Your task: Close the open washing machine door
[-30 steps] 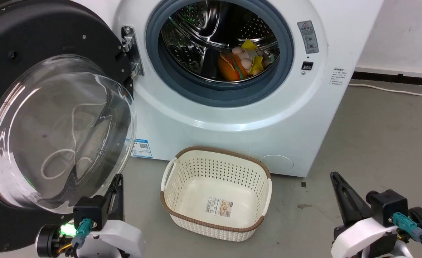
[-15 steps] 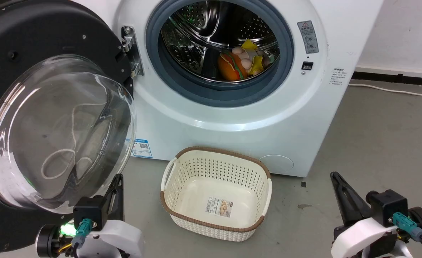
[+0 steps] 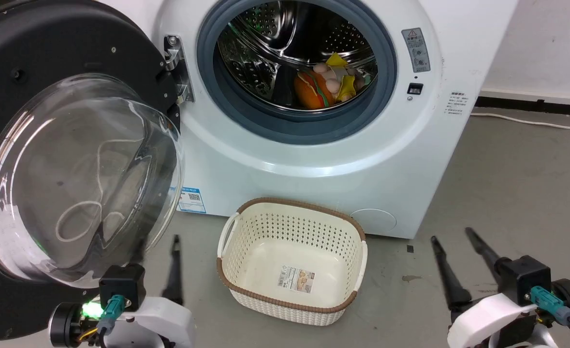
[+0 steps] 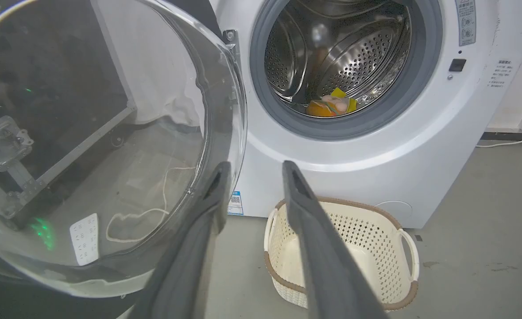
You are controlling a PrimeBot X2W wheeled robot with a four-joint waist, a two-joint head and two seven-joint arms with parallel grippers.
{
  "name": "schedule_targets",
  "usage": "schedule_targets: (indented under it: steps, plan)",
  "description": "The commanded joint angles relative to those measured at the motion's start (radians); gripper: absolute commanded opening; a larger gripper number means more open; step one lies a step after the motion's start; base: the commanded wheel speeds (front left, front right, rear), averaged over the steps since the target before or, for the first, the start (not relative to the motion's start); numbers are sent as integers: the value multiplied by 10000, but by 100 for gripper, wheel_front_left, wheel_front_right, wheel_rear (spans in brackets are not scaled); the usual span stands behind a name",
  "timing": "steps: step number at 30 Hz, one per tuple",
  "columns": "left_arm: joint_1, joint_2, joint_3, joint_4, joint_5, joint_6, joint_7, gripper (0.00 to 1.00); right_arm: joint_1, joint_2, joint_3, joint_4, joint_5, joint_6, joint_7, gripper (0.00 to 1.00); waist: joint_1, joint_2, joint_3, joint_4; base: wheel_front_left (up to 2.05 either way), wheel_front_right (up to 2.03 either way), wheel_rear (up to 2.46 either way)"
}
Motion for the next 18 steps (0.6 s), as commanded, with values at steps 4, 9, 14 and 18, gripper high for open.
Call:
schedule_targets:
  steps: [4,9,14,18]
  plan:
    - [-23,6,-55,20,11,2,-103,100,-9,2,-82,29,94,0,-103,100,0,0,3,0,0,0,0]
    - [-36,19,-106,40,-1,3,-207,100,-5,3,-176,75,149,1,-207,100,0,0,-4,24,0,0,0]
    - [-37,33,-154,66,-13,0,-312,100,13,5,-222,170,214,1,-311,100,0,0,-21,103,0,0,0]
    - [-35,49,-188,85,-17,-3,-395,100,9,6,-204,216,293,1,-395,100,0,0,-44,219,0,0,0]
